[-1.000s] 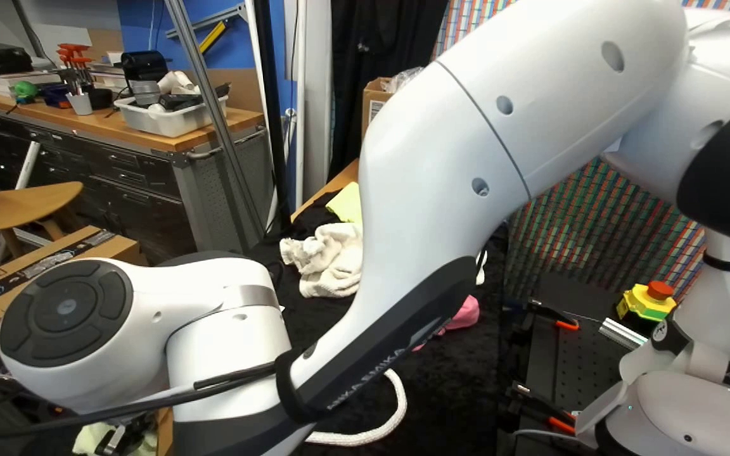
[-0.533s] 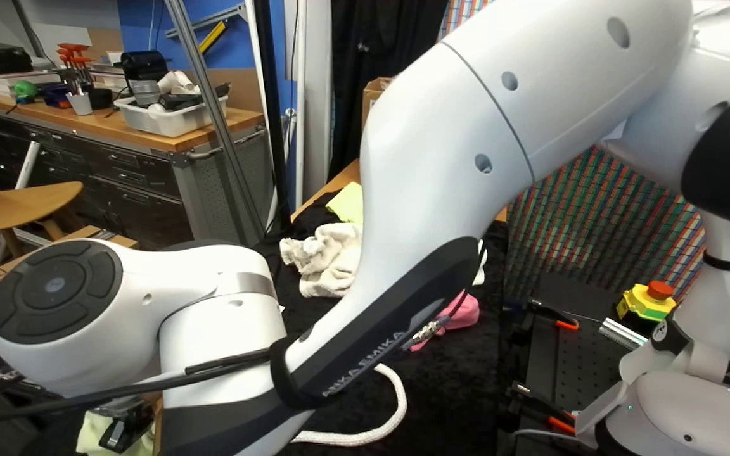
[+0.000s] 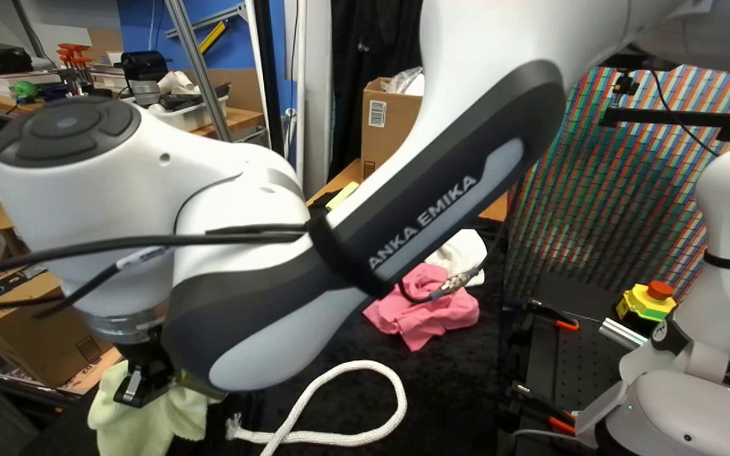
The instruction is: Pile up all the things on the table on the white shirt
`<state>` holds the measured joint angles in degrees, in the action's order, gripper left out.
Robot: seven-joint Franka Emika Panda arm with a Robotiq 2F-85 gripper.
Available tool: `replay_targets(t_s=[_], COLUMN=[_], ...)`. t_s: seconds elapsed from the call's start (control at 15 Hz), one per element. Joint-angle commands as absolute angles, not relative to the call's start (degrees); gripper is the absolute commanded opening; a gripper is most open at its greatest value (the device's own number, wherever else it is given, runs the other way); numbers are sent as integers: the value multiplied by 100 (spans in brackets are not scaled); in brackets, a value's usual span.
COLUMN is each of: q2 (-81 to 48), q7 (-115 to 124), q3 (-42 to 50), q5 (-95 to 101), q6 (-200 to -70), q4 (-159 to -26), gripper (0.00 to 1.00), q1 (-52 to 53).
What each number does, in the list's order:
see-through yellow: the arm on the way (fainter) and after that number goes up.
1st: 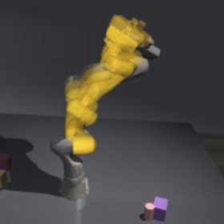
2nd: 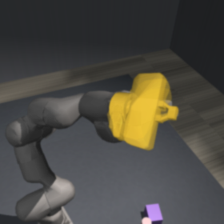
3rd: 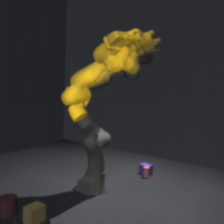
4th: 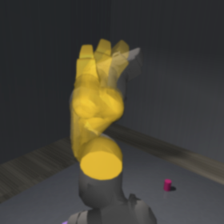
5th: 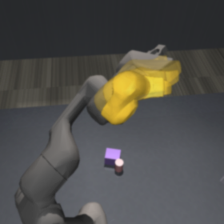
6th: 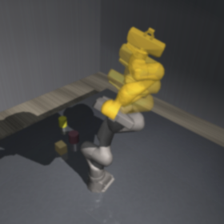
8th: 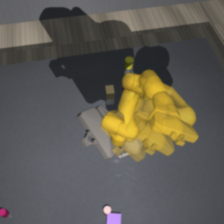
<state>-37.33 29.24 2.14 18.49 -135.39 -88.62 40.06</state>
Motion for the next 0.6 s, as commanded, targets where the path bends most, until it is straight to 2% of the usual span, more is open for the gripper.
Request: replay_targets(t_s=[0.0,0.53], q2=[-2506,-462], q7=[2708,2882], q3=[-16,-370], q5=[1760,1298], q6=[-13599,-13853], q4=[-10116,-12128], gripper=[2,2], q1=[3687,2344])
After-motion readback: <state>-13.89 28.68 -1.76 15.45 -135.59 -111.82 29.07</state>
